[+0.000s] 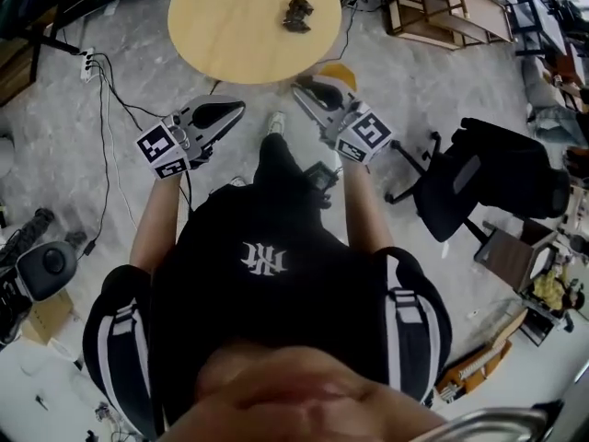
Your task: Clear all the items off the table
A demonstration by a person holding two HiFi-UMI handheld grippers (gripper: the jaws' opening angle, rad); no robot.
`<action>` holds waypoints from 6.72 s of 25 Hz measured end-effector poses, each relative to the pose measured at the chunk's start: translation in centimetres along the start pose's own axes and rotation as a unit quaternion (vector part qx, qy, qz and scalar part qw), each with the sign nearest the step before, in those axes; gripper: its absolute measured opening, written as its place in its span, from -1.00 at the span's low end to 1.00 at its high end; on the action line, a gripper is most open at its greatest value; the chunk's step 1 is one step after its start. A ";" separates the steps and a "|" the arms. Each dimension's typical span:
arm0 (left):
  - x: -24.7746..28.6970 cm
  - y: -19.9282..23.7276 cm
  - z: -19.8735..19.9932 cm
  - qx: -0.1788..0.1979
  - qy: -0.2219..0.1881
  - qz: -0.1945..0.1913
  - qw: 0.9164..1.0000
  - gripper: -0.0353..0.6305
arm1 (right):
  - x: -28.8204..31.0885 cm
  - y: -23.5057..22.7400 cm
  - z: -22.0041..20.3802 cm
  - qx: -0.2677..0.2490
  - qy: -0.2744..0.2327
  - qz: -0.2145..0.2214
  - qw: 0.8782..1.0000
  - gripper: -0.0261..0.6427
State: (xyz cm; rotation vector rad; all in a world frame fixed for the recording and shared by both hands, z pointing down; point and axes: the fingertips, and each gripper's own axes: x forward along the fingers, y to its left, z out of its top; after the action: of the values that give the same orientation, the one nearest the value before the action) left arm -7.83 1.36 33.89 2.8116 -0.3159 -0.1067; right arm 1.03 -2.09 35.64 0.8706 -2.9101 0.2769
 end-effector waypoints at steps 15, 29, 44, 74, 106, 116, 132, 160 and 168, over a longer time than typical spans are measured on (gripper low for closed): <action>7.5 19.3 -3.6 -0.043 0.071 0.101 0.991 -0.86 | 10.8 -22.0 -10.0 -0.003 0.103 0.031 0.994 0.29; 8.8 24.5 -10.4 -0.055 0.068 0.047 0.995 -0.86 | 14.5 -32.0 -22.8 -0.078 0.205 -0.105 0.970 0.91; 9.3 25.0 -12.0 -0.044 0.081 0.010 0.996 -0.86 | 14.8 -32.2 -24.4 -0.037 0.230 -0.093 0.968 0.40; 19.8 15.5 -14.4 -0.032 0.094 -0.011 0.995 -0.86 | -1.4 -27.2 -14.9 -0.007 0.080 -0.144 0.986 0.04; 37.3 12.2 -46.7 -0.064 0.159 0.022 0.985 -0.86 | -19.4 -33.1 -49.2 0.077 0.128 -0.122 0.981 0.05; 36.4 16.9 -57.1 -0.068 0.148 -0.001 0.987 -0.86 | -15.2 -35.8 -62.6 0.062 0.158 -0.112 0.979 0.05; 34.9 18.5 -57.4 -0.075 0.169 -0.016 0.983 -0.86 | -12.4 -36.4 -63.5 0.028 0.195 -0.119 0.973 0.61; 22.7 0.1 -1.8 0.074 0.001 0.162 0.984 -0.86 | -17.9 -16.8 0.0 -0.096 0.007 0.000 0.995 -0.90; 9.4 -2.3 4.8 0.064 -0.070 0.172 0.980 -0.86 | -10.9 -5.8 5.3 -0.078 -0.010 0.043 0.996 -0.90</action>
State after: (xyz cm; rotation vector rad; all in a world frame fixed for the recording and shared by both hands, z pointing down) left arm 1.27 -0.07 28.22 2.8306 -0.8639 -0.2130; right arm 13.10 -2.12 29.76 0.7295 -2.9431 0.0473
